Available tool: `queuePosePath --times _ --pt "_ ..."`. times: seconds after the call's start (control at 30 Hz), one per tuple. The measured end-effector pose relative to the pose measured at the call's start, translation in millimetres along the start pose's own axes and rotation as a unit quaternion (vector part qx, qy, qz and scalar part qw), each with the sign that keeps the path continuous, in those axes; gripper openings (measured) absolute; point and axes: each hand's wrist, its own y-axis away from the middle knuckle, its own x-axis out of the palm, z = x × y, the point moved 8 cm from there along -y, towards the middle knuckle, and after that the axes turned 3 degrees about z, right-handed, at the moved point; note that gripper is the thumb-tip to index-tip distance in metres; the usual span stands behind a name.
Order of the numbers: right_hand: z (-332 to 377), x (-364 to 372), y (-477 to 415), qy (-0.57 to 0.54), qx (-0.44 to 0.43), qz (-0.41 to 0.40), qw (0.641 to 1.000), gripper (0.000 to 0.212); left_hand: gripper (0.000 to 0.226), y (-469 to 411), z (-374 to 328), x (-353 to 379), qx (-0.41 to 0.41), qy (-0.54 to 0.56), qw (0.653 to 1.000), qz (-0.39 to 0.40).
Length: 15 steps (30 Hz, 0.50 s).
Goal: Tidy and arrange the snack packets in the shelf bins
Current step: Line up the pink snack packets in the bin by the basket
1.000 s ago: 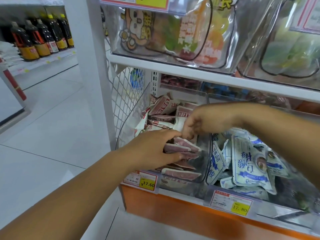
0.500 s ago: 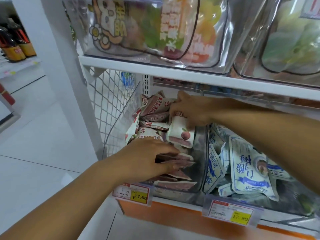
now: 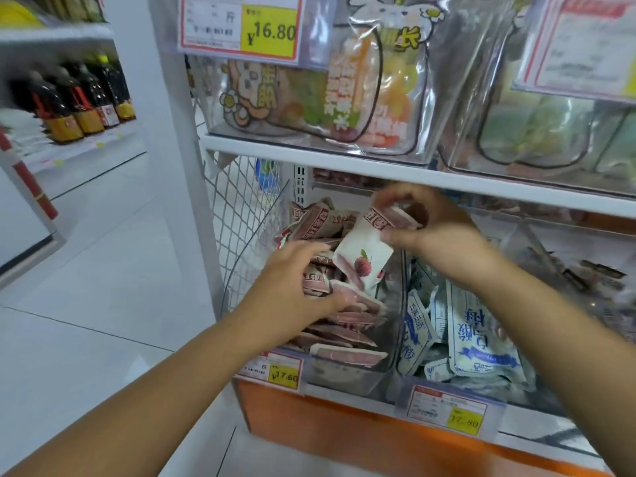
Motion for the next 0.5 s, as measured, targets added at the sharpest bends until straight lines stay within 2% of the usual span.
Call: queuePosePath --times 0.07,0.13,0.27,0.33,0.4,0.5 --pt "0.8 -2.0 14.5 -0.055 -0.021 -0.034 0.998 0.048 0.084 4.4 -0.4 -3.9 -0.034 0.052 0.998 -0.019" --pt "5.3 -3.0 26.0 -0.119 -0.045 -0.055 0.99 0.049 0.095 8.6 -8.6 1.7 -0.04 0.109 0.993 0.001" --pt "12.9 -4.3 39.5 -0.246 -0.062 -0.067 0.965 0.044 0.093 16.8 -36.6 7.8 0.006 0.104 0.995 -0.001" --pt "14.0 1.1 45.9 -0.29 -0.052 -0.05 0.954 0.043 0.102 19.1 -37.7 10.8 0.002 0.119 0.993 0.001" --pt "13.9 5.0 52.1 -0.275 -0.044 -0.036 0.96 0.046 0.106 22.5 -35.4 13.2 -0.002 0.125 0.992 0.006" --pt "16.3 11.0 61.8 -0.209 -0.041 0.03 0.976 0.056 0.089 29.6 -36.9 8.0 0.007 0.128 0.991 0.024"
